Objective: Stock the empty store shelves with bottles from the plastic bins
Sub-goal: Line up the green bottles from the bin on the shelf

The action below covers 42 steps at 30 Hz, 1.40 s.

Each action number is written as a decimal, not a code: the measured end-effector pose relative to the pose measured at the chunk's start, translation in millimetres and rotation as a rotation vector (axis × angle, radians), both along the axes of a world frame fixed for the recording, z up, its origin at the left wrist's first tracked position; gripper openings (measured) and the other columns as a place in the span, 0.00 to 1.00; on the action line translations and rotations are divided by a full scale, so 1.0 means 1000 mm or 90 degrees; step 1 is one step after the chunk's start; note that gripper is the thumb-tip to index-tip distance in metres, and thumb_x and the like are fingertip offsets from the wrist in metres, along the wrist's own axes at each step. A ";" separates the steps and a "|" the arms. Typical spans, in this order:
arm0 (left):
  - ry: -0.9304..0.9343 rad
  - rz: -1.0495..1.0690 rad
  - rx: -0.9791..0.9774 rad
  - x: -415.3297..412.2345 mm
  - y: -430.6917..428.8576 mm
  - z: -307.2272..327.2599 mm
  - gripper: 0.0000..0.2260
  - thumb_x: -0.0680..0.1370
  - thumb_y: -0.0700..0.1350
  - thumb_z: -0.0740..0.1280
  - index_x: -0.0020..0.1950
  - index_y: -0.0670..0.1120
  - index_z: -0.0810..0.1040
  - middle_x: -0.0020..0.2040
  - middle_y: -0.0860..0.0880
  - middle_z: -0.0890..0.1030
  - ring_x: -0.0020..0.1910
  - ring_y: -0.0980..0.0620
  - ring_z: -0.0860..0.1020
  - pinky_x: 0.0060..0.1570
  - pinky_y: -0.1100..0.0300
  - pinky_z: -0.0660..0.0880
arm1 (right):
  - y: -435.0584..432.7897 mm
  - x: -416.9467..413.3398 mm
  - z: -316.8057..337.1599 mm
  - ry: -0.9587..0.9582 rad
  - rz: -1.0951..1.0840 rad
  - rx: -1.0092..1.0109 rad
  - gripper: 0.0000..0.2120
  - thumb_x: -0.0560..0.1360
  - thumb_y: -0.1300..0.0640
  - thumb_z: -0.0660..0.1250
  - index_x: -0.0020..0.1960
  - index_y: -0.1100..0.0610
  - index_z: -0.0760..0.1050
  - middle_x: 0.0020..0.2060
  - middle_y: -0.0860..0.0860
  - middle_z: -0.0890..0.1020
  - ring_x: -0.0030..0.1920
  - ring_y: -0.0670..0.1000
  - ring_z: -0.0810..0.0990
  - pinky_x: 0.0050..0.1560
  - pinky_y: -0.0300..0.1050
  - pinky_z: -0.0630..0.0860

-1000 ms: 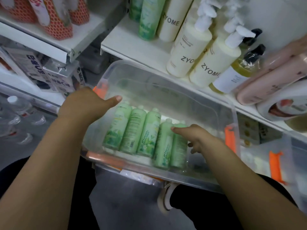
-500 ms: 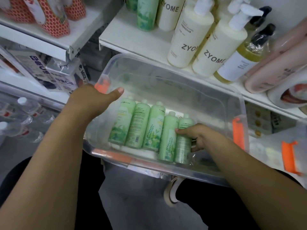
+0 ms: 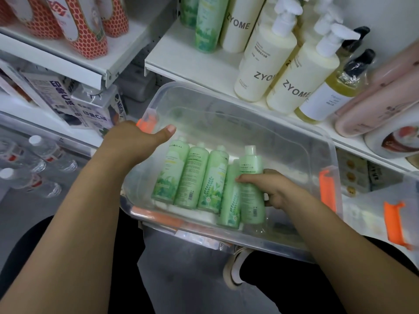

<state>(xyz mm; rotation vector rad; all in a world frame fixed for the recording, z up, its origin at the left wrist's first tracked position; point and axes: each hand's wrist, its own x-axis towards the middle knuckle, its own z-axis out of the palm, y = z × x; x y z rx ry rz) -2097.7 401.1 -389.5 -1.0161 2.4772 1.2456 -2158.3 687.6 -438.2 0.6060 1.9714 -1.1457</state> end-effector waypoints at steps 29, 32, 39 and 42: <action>0.025 -0.053 0.067 -0.004 -0.020 -0.006 0.39 0.71 0.70 0.66 0.65 0.37 0.74 0.62 0.39 0.77 0.51 0.42 0.75 0.44 0.56 0.68 | -0.131 -0.010 0.134 0.087 -0.035 -0.469 0.33 0.65 0.48 0.79 0.64 0.60 0.72 0.40 0.59 0.80 0.39 0.55 0.81 0.39 0.48 0.82; 0.037 -0.052 0.071 -0.004 -0.019 -0.005 0.38 0.73 0.69 0.66 0.66 0.38 0.72 0.58 0.42 0.76 0.48 0.46 0.70 0.45 0.57 0.68 | -0.150 -0.030 0.164 0.172 -0.023 -0.469 0.26 0.67 0.51 0.76 0.60 0.61 0.75 0.40 0.57 0.83 0.42 0.55 0.84 0.51 0.54 0.83; 0.058 -0.054 0.081 -0.005 -0.021 -0.005 0.35 0.74 0.68 0.66 0.66 0.39 0.73 0.59 0.42 0.78 0.53 0.43 0.76 0.46 0.57 0.68 | -0.193 -0.095 0.193 0.382 0.052 -0.353 0.30 0.70 0.59 0.78 0.70 0.57 0.73 0.61 0.54 0.83 0.58 0.52 0.83 0.48 0.51 0.83; 0.097 -0.008 0.106 -0.010 -0.024 -0.010 0.27 0.73 0.69 0.65 0.43 0.43 0.73 0.37 0.46 0.73 0.37 0.47 0.73 0.37 0.56 0.68 | -0.211 -0.117 0.190 0.431 0.041 -0.323 0.31 0.68 0.62 0.79 0.68 0.57 0.72 0.57 0.52 0.85 0.55 0.52 0.84 0.53 0.56 0.80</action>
